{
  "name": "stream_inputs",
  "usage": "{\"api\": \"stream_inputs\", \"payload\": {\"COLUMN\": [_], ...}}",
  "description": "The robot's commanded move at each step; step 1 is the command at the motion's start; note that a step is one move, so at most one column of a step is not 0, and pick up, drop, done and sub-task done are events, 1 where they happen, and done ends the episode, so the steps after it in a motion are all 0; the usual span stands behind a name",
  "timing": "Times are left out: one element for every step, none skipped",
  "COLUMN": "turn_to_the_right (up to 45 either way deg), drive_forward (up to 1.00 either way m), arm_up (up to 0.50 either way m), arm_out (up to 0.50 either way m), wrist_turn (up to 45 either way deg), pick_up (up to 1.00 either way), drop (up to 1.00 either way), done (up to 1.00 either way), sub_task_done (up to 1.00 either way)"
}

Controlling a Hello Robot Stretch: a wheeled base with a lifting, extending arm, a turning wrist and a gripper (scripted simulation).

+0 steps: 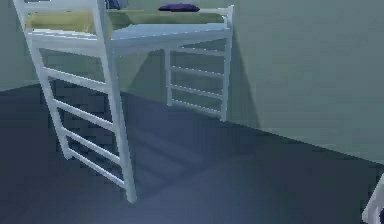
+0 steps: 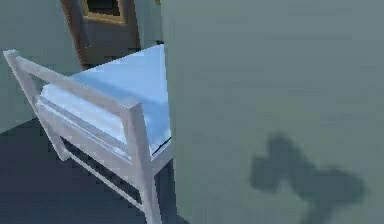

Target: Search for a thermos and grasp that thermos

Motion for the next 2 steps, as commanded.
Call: {"api": "stream_inputs", "payload": {"turn_to_the_right": [0.0, 30.0], "drive_forward": [0.5, 0.0], "arm_up": [0.0, 0.0], "arm_out": [0.0, 0.0], "wrist_turn": [0.0, 0.0], "pick_up": [0.0, 0.0], "drop": [0.0, 0.0], "done": [0.0, 0.0], "sub_task_done": [0.0, 0.0]}}
